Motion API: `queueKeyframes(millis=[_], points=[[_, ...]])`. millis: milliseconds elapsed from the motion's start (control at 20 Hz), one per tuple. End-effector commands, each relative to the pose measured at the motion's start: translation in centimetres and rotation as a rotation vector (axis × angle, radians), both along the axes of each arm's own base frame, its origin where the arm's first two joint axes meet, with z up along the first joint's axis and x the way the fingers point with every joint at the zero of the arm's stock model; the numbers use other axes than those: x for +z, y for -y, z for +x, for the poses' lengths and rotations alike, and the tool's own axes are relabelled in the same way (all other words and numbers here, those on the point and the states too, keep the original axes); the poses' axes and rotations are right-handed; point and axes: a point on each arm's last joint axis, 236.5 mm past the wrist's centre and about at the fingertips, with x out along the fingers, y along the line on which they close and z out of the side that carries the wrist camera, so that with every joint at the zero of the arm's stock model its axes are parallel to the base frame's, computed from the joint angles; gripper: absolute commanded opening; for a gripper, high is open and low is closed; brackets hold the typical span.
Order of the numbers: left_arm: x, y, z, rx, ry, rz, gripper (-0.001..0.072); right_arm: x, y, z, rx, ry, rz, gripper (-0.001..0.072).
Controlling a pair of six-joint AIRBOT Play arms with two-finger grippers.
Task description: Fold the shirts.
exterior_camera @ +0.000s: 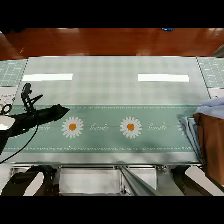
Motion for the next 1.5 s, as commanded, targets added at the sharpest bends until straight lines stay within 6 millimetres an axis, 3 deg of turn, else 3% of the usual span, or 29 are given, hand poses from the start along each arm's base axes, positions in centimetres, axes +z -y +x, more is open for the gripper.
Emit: queueKeyframes(millis=[0,100,150,250,350,400,450,500,650,750,800,850,900,950,1050,1150,1200,1300,1400,1450], points=[[0.3,-0.3,0.5,0.017,0.019,0.002,0.0019,-4.6,1.0,-8.7,-0.17,-0.221,0.011,0.002],[0.3,-0.5,0.8,0.031,0.03,0.007,0.0018,-6.9,1.6,-13.9,-0.289,-0.362,0.002,0.002],[0.4,-0.7,1.1,0.04,0.038,0.011,0.0019,-7.8,1.4,-15.6,-0.342,-0.402,0.016,0.0021],[0.5,-1.0,1.4,0.054,0.049,0.017,0.0019,-9.0,0.5,-16.7,-0.356,-0.438,0.04,0.0022],[0.5,-1.0,1.4,0.053,0.049,0.016,0.0019,-9.9,0.1,-19.3,-0.406,-0.528,0.021,0.0023],[0.5,-1.0,1.4,0.054,0.05,0.017,0.0019,-10.2,0.1,-20.5,-0.441,-0.573,0.017,0.0095],[0.5,-1.1,1.5,0.056,0.053,0.02,0.0019,-10.6,0.0,-21.0,-0.46,-0.597,0.025,0.0342],[0.5,-1.2,1.7,0.055,0.064,0.032,0.0019,-10.9,0.0,-20.8,-0.455,-0.594,0.029,0.0414],[0.9,-2.4,3.1,0.102,0.101,0.054,0.0018,-10.9,0.9,-20.5,-0.453,-0.575,-0.004,0.0414],[3.8,-3.3,5.4,0.135,0.182,0.071,0.0018,-11.1,0.9,-19.7,-0.44,-0.547,0.01,0.0401],[6.0,-3.6,6.8,0.137,0.235,0.081,0.0018,-11.2,0.7,-18.2,-0.421,-0.486,0.027,0.0385],[8.3,-3.7,8.0,0.129,0.284,0.09,0.0018,-11.1,0.8,-15.4,-0.384,-0.376,0.041,0.0268],[10.8,-3.6,9.2,0.117,0.327,0.087,0.0018,-10.4,0.8,-11.3,-0.338,-0.21,0.068,0.0047],[13.1,-3.3,10.1,0.101,0.365,0.084,0.0018,-8.1,0.6,-5.2,-0.246,0.052,0.09,0.0022],[18.1,-2.5,11.6,0.051,0.437,0.076,0.0018,-0.6,-1.5,5.1,-0.05,0.523,0.133,0.0021],[21.4,-0.6,12.3,-0.073,0.476,0.119,0.0017,3.8,-6.5,11.3,0.187,0.69,0.124,0.0021],[21.6,0.6,12.4,-0.164,0.446,0.18,0.0017,4.3,-10.0,13.8,0.325,0.692,0.1,0.0021],[20.5,2.7,12.3,-0.276,0.32,0.274,0.0017,3.3,-19.2,17.8,0.629,0.621,0.041,0.0021],[19.2,4.1,12.7,-0.324,0.289,0.42,0.0017,-1.3,-26.1,19.4,0.877,0.443,-0.101,0.0022],[17.8,4.4,12.6,-0.324,0.259,0.476,0.0017,-4.2,-28.1,19.7,0.932,0.336,-0.162,0.0022]])
